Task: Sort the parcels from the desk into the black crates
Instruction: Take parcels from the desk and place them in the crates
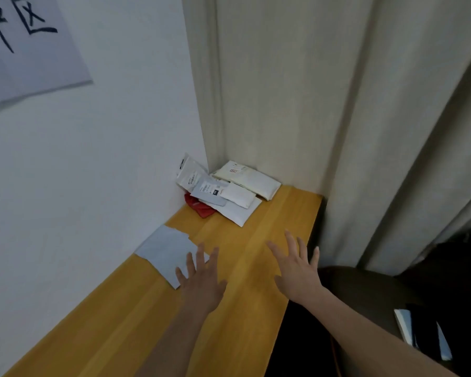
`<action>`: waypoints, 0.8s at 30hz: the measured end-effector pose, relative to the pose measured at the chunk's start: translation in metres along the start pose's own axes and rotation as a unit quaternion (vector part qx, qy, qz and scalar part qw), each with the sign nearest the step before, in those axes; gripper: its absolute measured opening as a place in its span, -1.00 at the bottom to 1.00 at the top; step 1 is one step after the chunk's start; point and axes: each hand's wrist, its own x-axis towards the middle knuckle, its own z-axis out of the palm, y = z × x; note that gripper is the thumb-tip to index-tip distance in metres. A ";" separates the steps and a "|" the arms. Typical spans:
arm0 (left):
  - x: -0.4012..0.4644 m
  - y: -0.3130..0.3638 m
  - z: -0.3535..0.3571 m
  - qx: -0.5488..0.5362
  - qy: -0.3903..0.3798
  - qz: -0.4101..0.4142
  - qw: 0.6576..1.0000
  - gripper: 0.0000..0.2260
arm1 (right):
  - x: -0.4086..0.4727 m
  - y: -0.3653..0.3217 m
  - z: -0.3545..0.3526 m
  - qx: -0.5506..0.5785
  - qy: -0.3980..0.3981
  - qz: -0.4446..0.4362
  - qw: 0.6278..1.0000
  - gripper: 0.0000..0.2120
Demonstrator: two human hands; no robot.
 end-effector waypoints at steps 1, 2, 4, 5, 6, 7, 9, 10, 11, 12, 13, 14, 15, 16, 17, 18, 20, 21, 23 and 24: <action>0.008 -0.002 0.004 -0.002 -0.008 -0.012 1.000 -0.29 | 0.013 -0.001 0.004 -0.005 -0.011 -0.005 1.000 -0.17; 0.016 -0.003 0.008 -0.005 -0.012 -0.023 1.000 -0.28 | 0.027 -0.002 0.008 -0.005 -0.022 -0.010 1.000 -0.17; 0.036 -0.009 0.017 -0.008 -0.021 -0.046 0.999 -0.27 | 0.060 -0.004 0.018 0.003 -0.049 -0.026 0.998 -0.17; 0.047 -0.013 0.022 -0.008 -0.027 -0.059 0.998 -0.27 | 0.078 -0.006 0.023 0.008 -0.063 -0.039 0.997 -0.18; 0.058 -0.017 0.026 -0.004 -0.030 -0.073 0.997 -0.26 | 0.096 -0.007 0.029 0.010 -0.075 -0.052 0.996 -0.19; 0.069 -0.021 0.029 0.002 -0.034 -0.088 0.996 -0.26 | 0.113 -0.009 0.036 0.009 -0.085 -0.067 0.994 -0.20; 0.095 -0.026 0.036 0.010 -0.047 -0.122 0.991 -0.26 | 0.149 -0.012 0.050 0.005 -0.101 -0.095 0.990 -0.21; 0.108 -0.027 0.040 0.011 -0.056 -0.136 0.989 -0.26 | 0.167 -0.012 0.056 0.001 -0.107 -0.107 0.988 -0.22; 0.119 -0.026 0.045 0.010 -0.069 -0.148 0.987 -0.27 | 0.185 -0.011 0.062 -0.006 -0.118 -0.119 0.986 -0.21; 0.131 -0.024 0.050 0.010 -0.082 -0.158 0.984 -0.27 | 0.201 -0.008 0.067 -0.012 -0.131 -0.129 0.983 -0.21; 0.141 -0.021 0.055 0.011 -0.095 -0.167 0.981 -0.27 | 0.217 -0.005 0.072 -0.015 -0.143 -0.138 0.980 -0.21; 0.152 -0.019 0.060 0.013 -0.105 -0.174 0.979 -0.27 | 0.232 -0.002 0.078 -0.015 -0.157 -0.144 0.977 -0.21; 0.163 -0.017 0.065 0.013 -0.113 -0.180 0.977 -0.27 | 0.246 0.002 0.082 -0.015 -0.175 -0.148 0.973 -0.22; 0.174 -0.014 0.071 0.012 -0.119 -0.186 0.975 -0.26 | 0.260 0.006 0.086 -0.018 -0.193 -0.151 0.969 -0.22; 0.184 -0.010 0.077 0.007 -0.125 -0.192 0.973 -0.26 | 0.274 0.009 0.091 -0.022 -0.208 -0.154 0.966 -0.22; 0.194 -0.007 0.082 0.001 -0.133 -0.198 0.971 -0.25 | 0.287 0.011 0.098 -0.026 -0.220 -0.157 0.962 -0.22; 0.208 -0.006 0.094 -0.011 -0.149 -0.208 0.967 -0.24 | 0.307 0.012 0.114 -0.028 -0.244 -0.167 0.955 -0.21; 0.212 -0.007 0.099 -0.016 -0.158 -0.214 0.964 -0.24 | 0.314 0.009 0.122 -0.026 -0.259 -0.175 0.949 -0.20; 0.217 -0.013 0.110 -0.020 -0.171 -0.228 0.958 -0.23 | 0.323 0.001 0.137 -0.018 -0.290 -0.194 0.937 -0.18; 0.217 -0.017 0.115 -0.022 -0.177 -0.237 0.955 -0.23 | 0.326 -0.005 0.145 -0.015 -0.304 -0.203 0.931 -0.18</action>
